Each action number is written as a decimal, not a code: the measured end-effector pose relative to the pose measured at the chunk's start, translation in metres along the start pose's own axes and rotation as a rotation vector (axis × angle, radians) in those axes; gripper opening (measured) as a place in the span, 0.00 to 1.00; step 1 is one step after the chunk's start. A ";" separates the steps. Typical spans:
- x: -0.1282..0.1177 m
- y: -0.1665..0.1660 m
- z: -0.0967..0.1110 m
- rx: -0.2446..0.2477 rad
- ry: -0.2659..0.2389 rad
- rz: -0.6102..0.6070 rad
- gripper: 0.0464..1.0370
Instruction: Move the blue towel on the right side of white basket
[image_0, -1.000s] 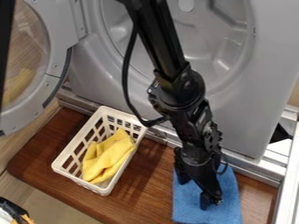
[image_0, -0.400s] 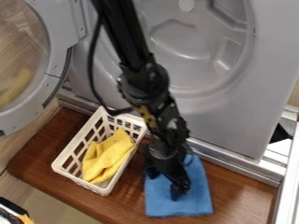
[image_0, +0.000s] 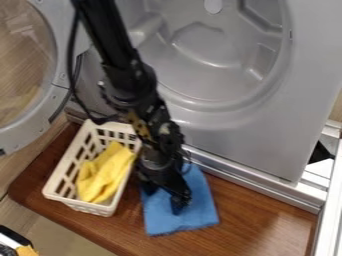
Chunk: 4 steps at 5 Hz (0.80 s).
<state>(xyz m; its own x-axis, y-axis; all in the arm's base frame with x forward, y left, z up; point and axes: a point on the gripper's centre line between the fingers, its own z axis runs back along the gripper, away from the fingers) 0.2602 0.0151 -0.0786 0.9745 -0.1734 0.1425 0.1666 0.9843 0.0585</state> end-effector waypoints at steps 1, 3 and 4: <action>-0.005 0.015 0.000 0.005 0.003 0.042 0.96; -0.009 0.029 0.002 0.005 0.008 0.082 0.96; -0.005 0.027 0.004 -0.002 0.016 0.059 0.96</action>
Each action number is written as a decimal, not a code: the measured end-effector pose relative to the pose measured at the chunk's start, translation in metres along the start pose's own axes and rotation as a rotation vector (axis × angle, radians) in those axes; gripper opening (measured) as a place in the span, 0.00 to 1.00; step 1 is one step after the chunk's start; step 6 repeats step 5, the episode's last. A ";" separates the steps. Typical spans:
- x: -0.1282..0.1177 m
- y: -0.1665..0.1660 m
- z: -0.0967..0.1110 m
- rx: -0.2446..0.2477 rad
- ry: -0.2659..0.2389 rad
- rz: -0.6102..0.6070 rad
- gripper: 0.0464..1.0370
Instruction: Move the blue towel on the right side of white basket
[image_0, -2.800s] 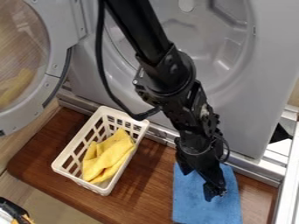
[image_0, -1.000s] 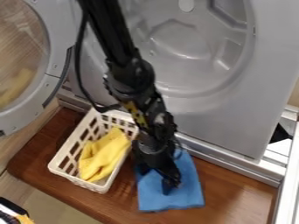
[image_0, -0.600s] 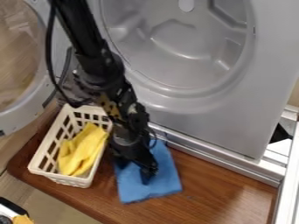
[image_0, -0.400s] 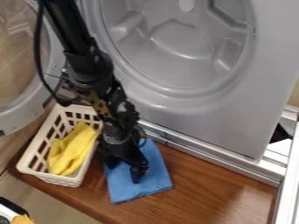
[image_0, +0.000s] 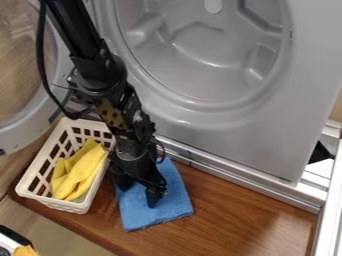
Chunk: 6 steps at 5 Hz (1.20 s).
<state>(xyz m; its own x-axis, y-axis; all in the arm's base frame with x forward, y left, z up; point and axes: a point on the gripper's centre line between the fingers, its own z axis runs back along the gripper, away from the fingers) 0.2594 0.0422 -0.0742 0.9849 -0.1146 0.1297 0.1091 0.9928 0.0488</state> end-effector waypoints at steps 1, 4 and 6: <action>0.012 -0.005 0.006 -0.014 -0.027 -0.029 0.96; 0.036 -0.018 0.060 -0.047 -0.113 -0.164 0.96; 0.037 -0.018 0.061 -0.045 -0.116 -0.172 0.96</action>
